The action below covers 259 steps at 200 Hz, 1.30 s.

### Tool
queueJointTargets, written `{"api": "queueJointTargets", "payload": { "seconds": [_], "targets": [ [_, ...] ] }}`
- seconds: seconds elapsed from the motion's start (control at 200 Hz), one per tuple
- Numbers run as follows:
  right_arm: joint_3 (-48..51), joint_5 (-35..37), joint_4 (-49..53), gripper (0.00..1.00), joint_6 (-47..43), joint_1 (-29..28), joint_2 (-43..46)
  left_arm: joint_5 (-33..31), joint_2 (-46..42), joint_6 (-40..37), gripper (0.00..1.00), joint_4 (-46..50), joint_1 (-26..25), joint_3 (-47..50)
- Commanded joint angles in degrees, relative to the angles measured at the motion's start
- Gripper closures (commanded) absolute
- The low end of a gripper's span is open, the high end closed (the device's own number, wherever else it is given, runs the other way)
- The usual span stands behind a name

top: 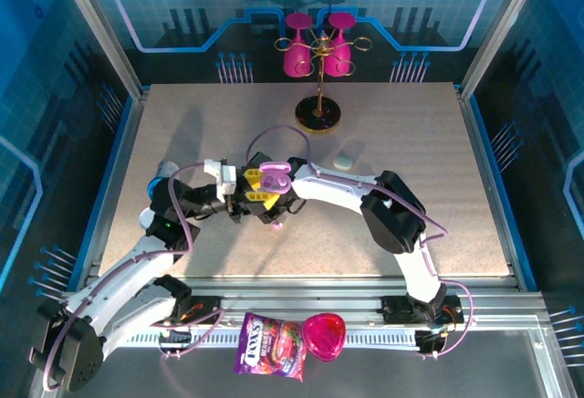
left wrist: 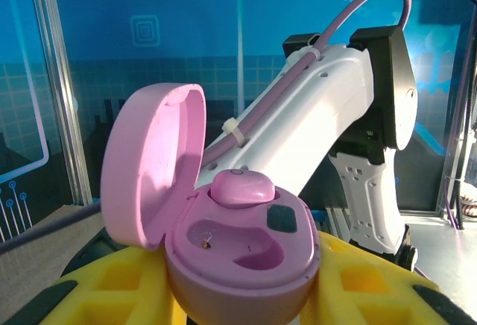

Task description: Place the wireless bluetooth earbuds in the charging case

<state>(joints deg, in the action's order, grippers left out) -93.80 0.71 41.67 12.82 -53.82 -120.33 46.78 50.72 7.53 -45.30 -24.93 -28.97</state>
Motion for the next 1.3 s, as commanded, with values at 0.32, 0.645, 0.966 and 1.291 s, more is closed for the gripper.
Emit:
{"api": "queueJointTargets", "payload": {
  "seconds": [0.32, 0.645, 0.966, 1.291],
  "targets": [
    [-3.56, -1.28, 7.34, 0.72, -3.81, -1.55, -5.47, -0.24, -0.42, -0.29, 0.72, -1.2, -0.43, -0.74],
    [-4.48, 0.57, 8.55, 0.8, -4.02, -1.57, -6.97, -0.23, -0.17, -0.37, 0.72, -1.33, -0.47, -0.83],
    [3.39, 0.34, 3.02, 0.84, -0.47, 0.53, 0.78, -1.33, 0.02, -0.54, 0.72, -1.7, -0.47, -0.39],
    [26.26, -11.15, -17.82, 0.84, 9.3, 10.26, 19.16, -10.1, 1.85, -1.98, 0.72, -5.61, -0.48, 0.63]
  ]
}}
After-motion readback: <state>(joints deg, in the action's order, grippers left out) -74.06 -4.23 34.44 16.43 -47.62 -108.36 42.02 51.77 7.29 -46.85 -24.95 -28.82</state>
